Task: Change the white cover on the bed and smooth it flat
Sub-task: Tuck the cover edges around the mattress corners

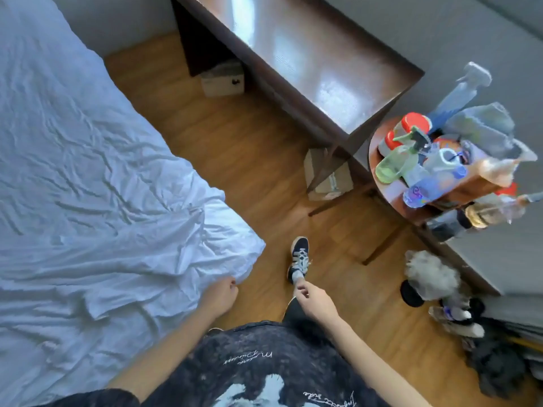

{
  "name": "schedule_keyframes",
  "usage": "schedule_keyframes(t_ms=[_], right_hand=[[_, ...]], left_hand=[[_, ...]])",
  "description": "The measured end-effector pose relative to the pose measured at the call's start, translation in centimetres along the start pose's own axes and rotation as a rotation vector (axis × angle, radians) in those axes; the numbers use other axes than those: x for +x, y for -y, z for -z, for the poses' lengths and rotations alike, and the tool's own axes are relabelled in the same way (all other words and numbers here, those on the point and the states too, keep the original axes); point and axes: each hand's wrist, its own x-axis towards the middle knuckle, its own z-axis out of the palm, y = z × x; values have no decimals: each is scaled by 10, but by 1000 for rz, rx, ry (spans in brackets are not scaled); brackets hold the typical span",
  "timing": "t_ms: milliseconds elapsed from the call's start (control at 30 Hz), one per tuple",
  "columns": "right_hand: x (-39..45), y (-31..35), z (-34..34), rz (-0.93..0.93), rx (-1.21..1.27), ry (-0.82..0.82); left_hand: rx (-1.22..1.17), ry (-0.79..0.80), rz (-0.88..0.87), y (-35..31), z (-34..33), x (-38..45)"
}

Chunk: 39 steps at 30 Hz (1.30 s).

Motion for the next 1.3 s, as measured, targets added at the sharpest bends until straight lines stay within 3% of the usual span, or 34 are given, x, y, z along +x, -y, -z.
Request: schedule_keyframes(t_ms=[167,333,500,733,967,1167,1300], right_hand=[[129,45,137,152,-324,140],[222,131,251,227,-355,132],[305,234,307,343,-423,192],[426,398,334,483,-535,263],[504,586,340,639,-638,346],[560,738,296,820,-900,534],[588,836,259,962,-1097,662]], left_hand=[[-102,-37,141,-91,57,101],[-216,-99,145,-166,138,169],[-364,-204,240,-180,216,236],[-514,-281,412,-139,339,343],[-579,-390,529,-93,479,398],[-688,-524,741,-45,552,424],[-902,-569,956,-22,582,439]])
